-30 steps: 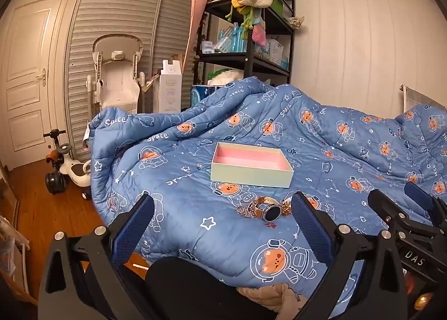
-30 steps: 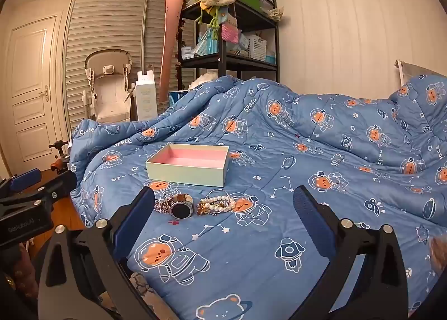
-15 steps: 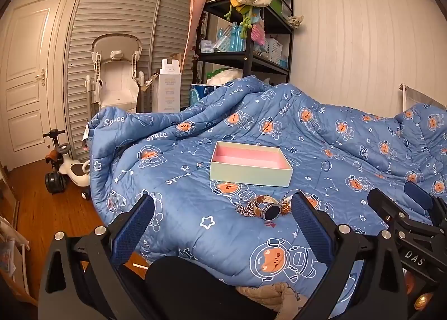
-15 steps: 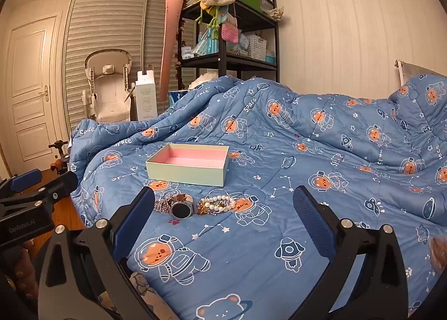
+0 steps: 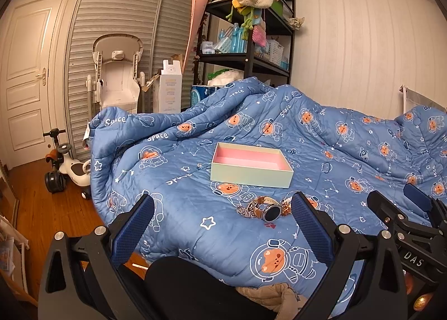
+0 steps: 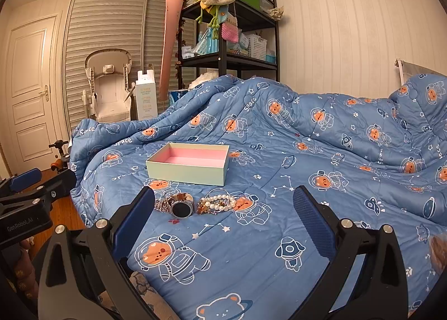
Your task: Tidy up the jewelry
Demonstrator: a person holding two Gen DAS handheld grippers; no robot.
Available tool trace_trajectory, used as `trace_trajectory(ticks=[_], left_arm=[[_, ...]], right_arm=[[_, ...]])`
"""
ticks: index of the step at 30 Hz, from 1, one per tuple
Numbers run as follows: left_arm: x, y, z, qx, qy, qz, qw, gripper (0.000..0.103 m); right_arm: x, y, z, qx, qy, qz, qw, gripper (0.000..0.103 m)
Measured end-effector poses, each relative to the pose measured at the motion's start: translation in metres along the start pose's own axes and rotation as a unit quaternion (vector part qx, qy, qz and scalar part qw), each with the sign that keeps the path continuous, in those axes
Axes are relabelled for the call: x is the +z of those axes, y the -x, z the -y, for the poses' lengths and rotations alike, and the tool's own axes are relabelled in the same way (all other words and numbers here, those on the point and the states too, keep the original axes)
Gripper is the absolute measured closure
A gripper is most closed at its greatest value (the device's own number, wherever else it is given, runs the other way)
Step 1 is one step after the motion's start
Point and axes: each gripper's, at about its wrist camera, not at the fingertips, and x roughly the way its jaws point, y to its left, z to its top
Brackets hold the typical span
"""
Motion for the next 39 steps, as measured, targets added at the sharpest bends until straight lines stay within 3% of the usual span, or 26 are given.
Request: trace_trajectory(ticks=[39], left_arm=[[0.0038, 0.0026, -0.002, -0.006, 0.001, 0.007, 1.0, 0.007]], right_arm=[[-0.0021, -0.0021, -0.0028, 0.003, 0.001, -0.003, 1.0, 0.005]])
